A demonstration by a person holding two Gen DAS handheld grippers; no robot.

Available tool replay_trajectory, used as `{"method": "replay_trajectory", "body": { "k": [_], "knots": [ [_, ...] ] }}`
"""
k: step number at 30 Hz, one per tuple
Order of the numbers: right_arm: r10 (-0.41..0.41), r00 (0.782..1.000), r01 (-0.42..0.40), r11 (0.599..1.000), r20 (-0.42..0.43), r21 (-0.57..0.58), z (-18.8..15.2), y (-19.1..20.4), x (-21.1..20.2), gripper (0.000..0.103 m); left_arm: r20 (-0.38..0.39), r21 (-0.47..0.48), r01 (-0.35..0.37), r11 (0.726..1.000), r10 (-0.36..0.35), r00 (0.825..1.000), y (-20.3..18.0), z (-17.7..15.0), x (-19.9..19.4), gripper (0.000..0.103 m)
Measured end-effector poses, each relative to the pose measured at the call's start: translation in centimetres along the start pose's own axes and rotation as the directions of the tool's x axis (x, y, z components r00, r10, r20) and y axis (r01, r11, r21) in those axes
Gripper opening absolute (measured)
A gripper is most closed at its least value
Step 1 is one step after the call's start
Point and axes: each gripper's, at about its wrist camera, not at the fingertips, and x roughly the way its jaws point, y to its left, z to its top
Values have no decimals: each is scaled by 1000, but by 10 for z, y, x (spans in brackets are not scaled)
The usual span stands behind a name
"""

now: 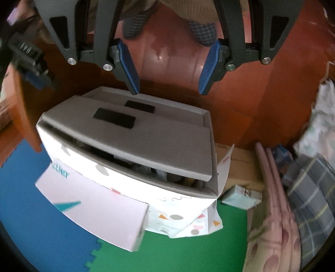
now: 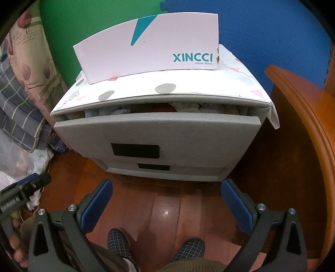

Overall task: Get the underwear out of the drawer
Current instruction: 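Hook the left tool on the top drawer front and pull it open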

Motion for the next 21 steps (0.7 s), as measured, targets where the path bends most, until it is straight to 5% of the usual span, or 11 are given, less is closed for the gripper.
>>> {"method": "replay_trajectory", "body": {
  "k": [7, 21],
  "knots": [
    [18, 1000, -18, 999, 6, 34, 0, -12, -1, 102, 6, -178, 81, 981, -81, 997, 31, 38, 7, 60],
    [38, 999, -36, 995, -16, 88, 0, -32, 4, 102, -16, -378, 154, 913, -172, 985, 59, 99, 58, 66]
  ]
}}
